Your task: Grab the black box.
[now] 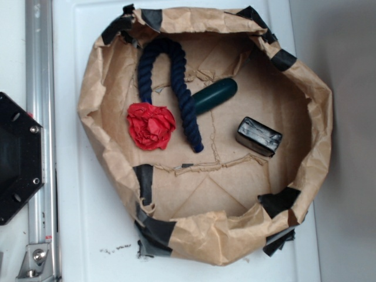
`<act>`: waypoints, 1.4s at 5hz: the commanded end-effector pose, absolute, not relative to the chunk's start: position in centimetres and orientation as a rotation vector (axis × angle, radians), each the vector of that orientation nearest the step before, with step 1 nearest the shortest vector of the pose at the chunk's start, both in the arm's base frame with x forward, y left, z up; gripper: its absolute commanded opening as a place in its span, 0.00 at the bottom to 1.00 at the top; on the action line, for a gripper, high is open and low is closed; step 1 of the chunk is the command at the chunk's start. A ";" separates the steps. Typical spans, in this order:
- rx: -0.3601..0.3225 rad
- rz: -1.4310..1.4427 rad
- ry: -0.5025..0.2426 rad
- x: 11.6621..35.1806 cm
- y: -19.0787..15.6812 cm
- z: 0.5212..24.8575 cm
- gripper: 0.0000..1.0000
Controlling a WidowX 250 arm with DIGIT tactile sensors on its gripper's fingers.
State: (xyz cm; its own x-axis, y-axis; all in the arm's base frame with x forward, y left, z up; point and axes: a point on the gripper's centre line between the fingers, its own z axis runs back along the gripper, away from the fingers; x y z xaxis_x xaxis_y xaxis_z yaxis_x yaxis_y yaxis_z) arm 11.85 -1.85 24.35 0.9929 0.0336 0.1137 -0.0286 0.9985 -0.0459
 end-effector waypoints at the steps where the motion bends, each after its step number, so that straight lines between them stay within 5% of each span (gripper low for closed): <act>1: -0.044 0.031 -0.115 11.9 -1.8 24.4 1.00; 4: 0.009 -0.096 -0.129 22.9 2.2 19.3 1.00; 5: 0.070 -0.173 -0.101 26.3 2.8 15.0 1.00; 6: 0.054 -0.253 -0.137 30.6 2.1 10.1 1.00; 7: 0.059 -0.294 -0.180 32.5 2.1 5.6 1.00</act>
State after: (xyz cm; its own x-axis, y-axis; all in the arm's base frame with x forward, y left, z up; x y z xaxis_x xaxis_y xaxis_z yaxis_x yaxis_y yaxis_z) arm 31.58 2.78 4.23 0.9557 -0.2664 0.1249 0.2608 0.9635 0.0595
